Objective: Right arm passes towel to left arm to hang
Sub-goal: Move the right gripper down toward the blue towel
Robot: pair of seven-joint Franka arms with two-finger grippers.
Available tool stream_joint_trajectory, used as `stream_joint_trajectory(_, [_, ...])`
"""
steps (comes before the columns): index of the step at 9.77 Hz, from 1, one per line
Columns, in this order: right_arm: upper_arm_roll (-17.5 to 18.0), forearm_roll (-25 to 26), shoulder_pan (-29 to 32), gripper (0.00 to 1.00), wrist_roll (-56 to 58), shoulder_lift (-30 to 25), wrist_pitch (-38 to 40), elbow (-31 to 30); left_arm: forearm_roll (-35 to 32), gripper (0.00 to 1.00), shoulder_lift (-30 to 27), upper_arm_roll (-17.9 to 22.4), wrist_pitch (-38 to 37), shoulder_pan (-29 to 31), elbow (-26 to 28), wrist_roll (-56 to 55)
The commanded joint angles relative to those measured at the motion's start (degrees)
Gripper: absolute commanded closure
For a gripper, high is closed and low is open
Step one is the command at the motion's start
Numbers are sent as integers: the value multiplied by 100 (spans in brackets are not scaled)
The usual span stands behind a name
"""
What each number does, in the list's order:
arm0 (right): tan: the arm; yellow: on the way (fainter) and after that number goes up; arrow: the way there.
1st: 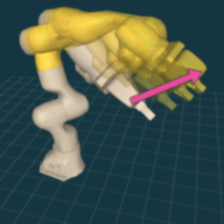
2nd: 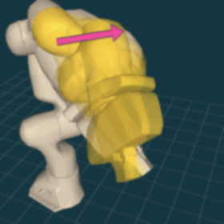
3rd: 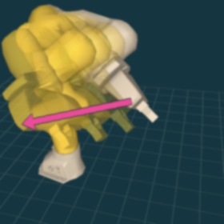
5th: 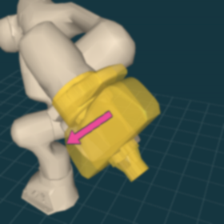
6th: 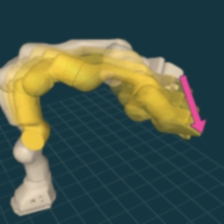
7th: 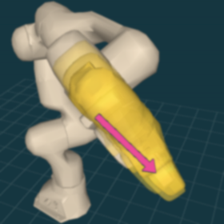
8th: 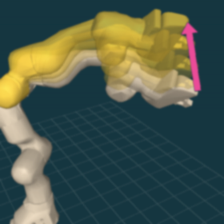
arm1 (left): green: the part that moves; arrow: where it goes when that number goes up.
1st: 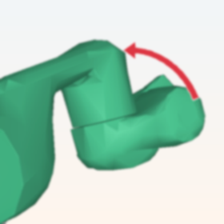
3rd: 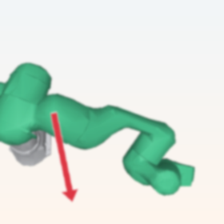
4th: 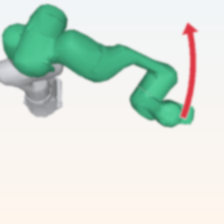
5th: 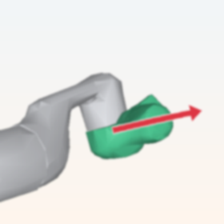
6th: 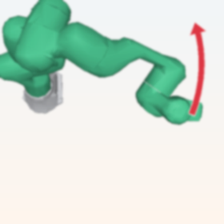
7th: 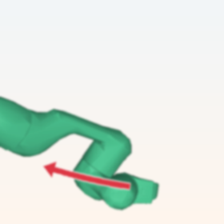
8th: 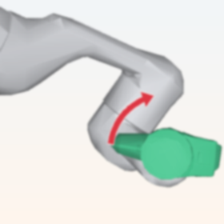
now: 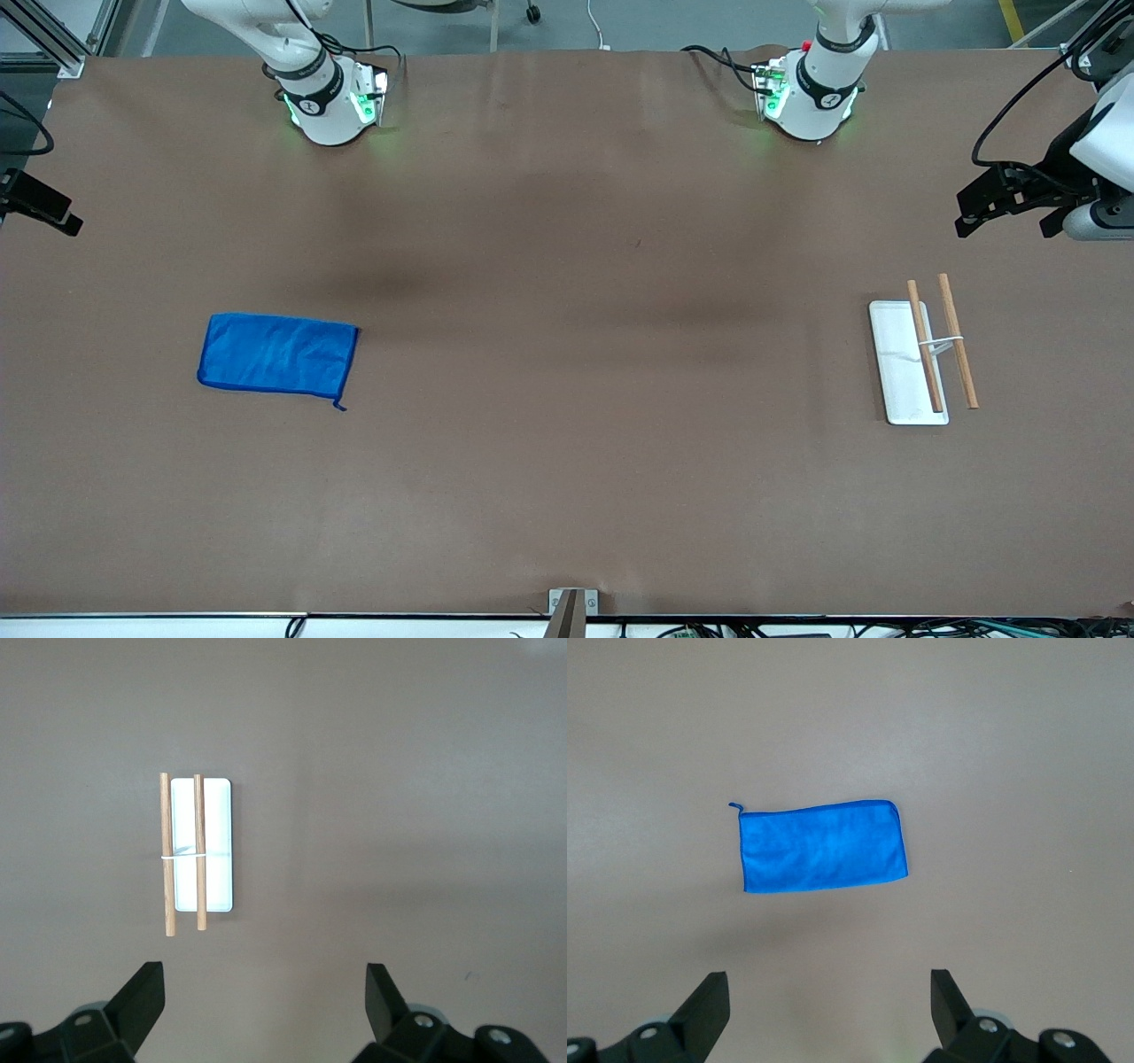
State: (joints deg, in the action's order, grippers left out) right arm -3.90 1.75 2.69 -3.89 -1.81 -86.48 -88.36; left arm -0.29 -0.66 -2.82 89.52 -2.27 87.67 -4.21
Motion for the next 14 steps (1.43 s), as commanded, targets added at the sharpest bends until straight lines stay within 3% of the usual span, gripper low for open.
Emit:
stream_joint_trajectory(1, [47, -60, 83, 0, 63, 58, 79, 117, -42, 0, 75, -26, -92, 33, 31, 17])
stream_joint_trajectory(4, [56, -8, 56, 0, 124, 93, 87, 82, -15, 0, 84, -26, -92, 33, 40, 17])
stream_joint_trajectory(7, [47, 98, -102, 0, 617, 961, -262, -84, -15, 0, 93, -26, -92, 33, 49, 26])
stream_joint_trajectory(14, [47, 115, -85, 0, 687, 1753, -5160, -3438, -6, 0, 102, -17, -31, 42, 137, 26])
